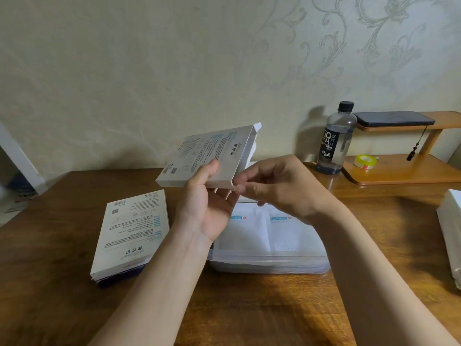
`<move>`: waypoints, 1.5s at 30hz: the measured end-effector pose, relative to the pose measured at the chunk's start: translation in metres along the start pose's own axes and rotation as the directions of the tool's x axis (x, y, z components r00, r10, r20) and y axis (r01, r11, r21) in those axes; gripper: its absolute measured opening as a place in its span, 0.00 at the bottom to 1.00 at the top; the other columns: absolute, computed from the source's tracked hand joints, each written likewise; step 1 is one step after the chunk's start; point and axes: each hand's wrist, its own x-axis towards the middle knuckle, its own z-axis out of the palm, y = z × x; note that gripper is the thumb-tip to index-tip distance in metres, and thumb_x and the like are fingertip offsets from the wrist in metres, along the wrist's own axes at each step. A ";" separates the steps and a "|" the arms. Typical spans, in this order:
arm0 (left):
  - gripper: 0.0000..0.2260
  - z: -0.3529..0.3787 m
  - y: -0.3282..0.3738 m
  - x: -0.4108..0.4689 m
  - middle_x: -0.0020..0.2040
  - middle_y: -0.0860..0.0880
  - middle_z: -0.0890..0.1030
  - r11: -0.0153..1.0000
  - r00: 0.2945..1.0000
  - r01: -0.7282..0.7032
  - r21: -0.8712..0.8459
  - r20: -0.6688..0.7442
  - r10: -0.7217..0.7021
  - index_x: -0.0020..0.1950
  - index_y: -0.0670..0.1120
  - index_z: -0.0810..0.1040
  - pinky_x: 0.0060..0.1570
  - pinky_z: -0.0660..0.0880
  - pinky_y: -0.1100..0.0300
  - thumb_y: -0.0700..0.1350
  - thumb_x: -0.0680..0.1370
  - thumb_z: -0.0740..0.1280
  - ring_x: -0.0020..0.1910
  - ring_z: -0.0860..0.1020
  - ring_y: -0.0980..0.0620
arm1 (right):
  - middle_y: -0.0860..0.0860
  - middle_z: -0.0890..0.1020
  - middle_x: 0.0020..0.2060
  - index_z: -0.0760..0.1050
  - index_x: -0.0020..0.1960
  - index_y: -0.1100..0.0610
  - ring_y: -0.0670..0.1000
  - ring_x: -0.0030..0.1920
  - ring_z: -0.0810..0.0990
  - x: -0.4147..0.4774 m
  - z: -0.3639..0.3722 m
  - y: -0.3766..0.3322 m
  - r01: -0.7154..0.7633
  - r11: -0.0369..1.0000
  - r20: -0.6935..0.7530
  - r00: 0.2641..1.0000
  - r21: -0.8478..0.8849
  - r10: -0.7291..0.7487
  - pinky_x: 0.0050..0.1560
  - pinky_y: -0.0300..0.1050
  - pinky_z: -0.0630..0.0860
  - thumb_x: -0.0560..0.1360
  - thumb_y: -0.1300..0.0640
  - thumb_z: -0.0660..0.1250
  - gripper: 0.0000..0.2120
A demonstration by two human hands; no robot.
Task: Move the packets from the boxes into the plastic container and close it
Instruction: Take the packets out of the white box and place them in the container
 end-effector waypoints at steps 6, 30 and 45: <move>0.13 -0.003 -0.003 0.001 0.55 0.44 0.85 0.998 0.999 -0.040 0.046 -0.006 0.040 0.65 0.48 0.79 0.50 0.81 0.52 0.41 0.81 0.66 0.51 0.83 0.46 | 0.56 0.80 0.30 0.81 0.39 0.59 0.46 0.30 0.73 0.004 0.018 0.004 0.005 0.984 -0.143 0.989 -0.177 -0.031 0.34 0.45 0.75 0.69 0.62 0.79 0.07; 0.21 -0.005 -0.013 0.003 0.66 0.42 0.81 0.989 0.998 0.003 0.148 0.059 -0.011 0.72 0.52 0.76 0.42 0.81 0.54 0.43 0.79 0.68 0.54 0.80 0.47 | 0.56 0.75 0.24 0.75 0.35 0.62 0.54 0.22 0.68 0.003 -0.002 -0.011 -0.225 0.927 -0.136 0.952 0.299 0.275 0.27 0.44 0.69 0.81 0.63 0.63 0.15; 0.28 0.009 -0.022 -0.011 0.57 0.45 0.84 0.980 0.974 -0.068 0.185 0.225 0.025 0.71 0.46 0.76 0.42 0.81 0.56 0.38 0.71 0.75 0.49 0.84 0.48 | 0.51 0.64 0.19 0.66 0.29 0.57 0.47 0.18 0.59 0.006 -0.002 -0.006 -0.236 0.817 -0.153 0.919 0.527 0.365 0.23 0.37 0.60 0.78 0.61 0.70 0.21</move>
